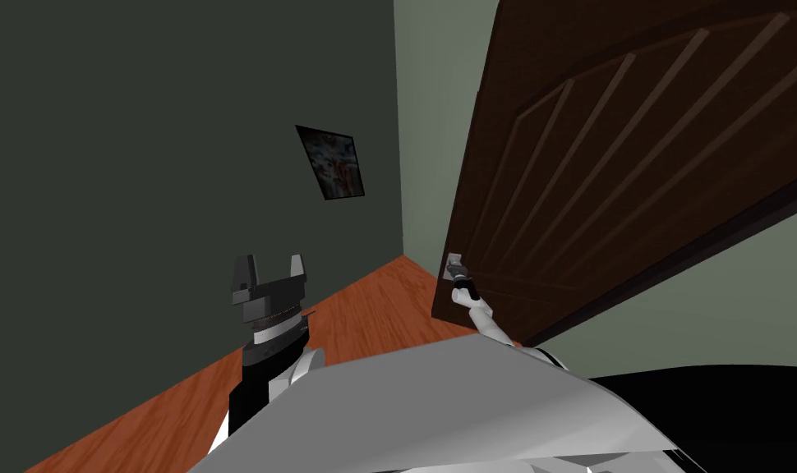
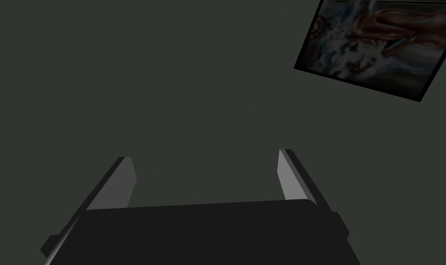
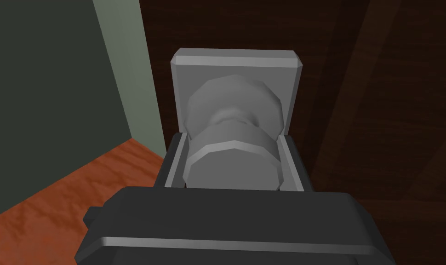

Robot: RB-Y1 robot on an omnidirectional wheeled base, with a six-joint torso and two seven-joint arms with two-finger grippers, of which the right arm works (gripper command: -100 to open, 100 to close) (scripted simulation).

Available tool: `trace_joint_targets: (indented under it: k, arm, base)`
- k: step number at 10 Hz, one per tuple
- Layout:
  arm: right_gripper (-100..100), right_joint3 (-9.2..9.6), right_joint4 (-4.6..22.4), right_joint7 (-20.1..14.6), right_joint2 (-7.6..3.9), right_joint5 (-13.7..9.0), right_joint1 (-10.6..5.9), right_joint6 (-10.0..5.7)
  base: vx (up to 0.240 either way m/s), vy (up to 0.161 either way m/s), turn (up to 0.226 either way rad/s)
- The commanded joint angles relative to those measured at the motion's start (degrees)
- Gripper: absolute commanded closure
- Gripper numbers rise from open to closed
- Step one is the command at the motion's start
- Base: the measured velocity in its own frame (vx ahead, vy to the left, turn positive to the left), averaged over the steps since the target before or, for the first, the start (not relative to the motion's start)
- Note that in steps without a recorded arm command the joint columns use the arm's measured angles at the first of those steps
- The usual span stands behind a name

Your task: Pull the door open

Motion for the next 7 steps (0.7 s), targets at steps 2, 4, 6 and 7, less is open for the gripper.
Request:
trace_joint_targets:
  k: [2, 4, 6, 7]
  arm:
    - [100, 0.46, -0.3, -0.3, -0.08, 0.1, 0.03, 0.07]
    - [100, 1.80, -0.6, -1.3, -0.44, 0.3, 0.43, 0.20]
    - [100, 3.01, -1.0, -2.3, -0.91, 0.6, 0.74, 0.21]
    - [100, 3.68, -1.2, -2.9, -1.18, 0.7, 0.92, 0.21]
  base:
    - [-0.146, -0.025, 0.050]
    - [-0.180, -0.025, 0.094]
    - [-0.226, -0.028, 0.103]
    - [-0.204, -0.045, 0.125]
